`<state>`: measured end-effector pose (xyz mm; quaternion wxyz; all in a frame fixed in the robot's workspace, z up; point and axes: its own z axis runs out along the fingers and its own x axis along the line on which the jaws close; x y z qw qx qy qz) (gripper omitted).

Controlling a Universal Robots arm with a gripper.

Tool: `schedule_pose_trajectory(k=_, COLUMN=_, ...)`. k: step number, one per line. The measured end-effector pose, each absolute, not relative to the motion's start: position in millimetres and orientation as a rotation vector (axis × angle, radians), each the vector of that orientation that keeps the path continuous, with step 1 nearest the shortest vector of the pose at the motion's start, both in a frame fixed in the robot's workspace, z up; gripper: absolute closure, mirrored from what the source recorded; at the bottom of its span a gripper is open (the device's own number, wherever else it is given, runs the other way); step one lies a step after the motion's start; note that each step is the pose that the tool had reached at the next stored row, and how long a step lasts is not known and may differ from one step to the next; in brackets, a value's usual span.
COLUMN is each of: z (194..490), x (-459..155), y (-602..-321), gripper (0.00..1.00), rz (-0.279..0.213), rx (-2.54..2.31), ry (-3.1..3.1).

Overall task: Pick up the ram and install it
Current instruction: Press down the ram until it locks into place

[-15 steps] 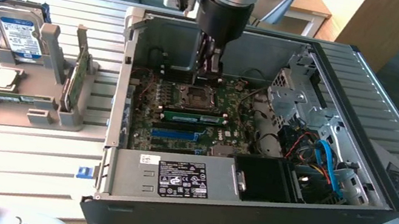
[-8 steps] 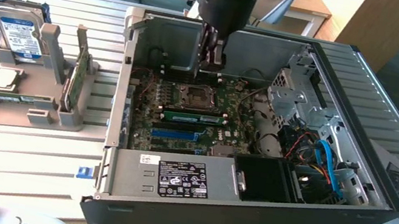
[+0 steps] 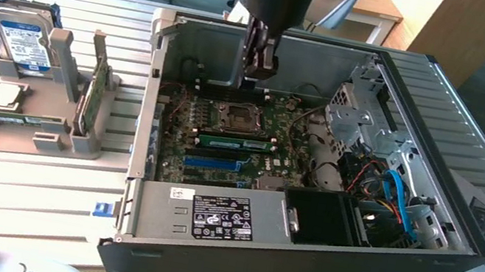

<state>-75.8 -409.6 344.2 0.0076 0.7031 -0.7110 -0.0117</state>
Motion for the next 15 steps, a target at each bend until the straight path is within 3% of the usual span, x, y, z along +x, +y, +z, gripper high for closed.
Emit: schedule_pose_trajectory(k=15, z=359.6, x=-75.8, y=-409.6, gripper=0.89, rz=-0.037, rx=2.198, ry=-2.223)
